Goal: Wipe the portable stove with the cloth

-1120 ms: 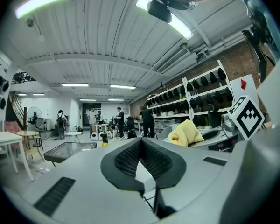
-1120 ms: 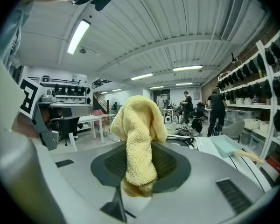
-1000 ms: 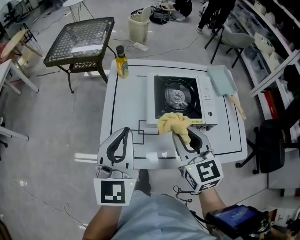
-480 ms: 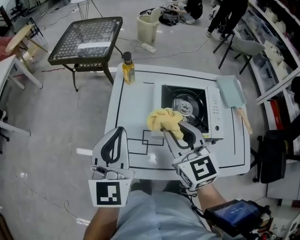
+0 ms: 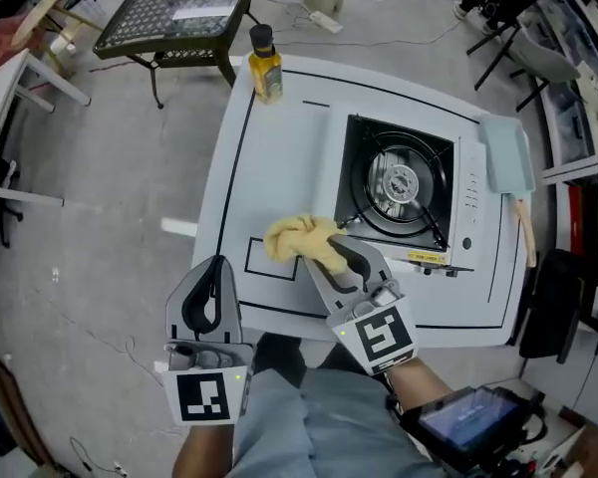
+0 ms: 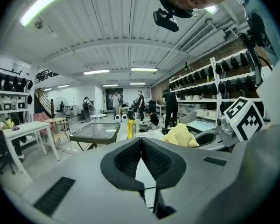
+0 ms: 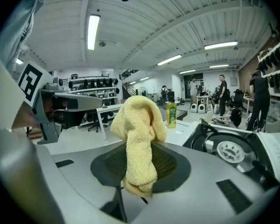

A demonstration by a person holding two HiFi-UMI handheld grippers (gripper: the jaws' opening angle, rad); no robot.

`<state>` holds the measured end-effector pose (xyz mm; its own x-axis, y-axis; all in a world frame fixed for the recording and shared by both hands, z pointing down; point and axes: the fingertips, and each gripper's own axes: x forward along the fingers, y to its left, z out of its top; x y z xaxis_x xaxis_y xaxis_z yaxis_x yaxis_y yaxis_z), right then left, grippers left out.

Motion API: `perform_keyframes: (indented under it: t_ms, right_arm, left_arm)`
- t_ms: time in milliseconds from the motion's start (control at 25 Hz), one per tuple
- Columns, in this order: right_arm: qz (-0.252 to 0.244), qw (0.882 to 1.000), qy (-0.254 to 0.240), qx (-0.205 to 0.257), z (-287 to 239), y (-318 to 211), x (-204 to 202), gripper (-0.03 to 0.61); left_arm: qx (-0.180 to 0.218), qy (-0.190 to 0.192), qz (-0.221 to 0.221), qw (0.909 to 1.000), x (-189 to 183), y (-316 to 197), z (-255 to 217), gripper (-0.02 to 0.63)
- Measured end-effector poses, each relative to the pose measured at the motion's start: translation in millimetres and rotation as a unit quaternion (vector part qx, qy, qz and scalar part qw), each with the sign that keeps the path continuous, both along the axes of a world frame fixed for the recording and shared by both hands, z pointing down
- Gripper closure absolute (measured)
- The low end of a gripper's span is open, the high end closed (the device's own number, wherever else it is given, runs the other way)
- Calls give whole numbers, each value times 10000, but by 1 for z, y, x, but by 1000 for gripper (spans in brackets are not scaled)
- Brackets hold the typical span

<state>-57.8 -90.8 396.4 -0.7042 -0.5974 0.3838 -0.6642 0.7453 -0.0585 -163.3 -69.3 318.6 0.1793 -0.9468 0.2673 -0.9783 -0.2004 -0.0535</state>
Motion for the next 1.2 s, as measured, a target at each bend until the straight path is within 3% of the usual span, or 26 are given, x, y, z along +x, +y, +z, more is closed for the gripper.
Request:
perform_keyframes:
  t_ms: [320,440,1000,1200]
  right_arm:
    - [-225,9992,-9,-327,25,3,0,454]
    - [-229,9987,25,-446,27,5,8,454]
    - [119,9980,-16,-628,28,11,58,454]
    - [266,9975,-44,-647,27,11,80,454]
  left_arm:
    - [-707,111,-153,9973,11,6,51,595]
    - [-440,92,-5,9990,23,-4,42,595]
    - [-641,-35,396,9971,79,-11,44,595]
    - [-321,66,695,9970,107,-20,30,595]
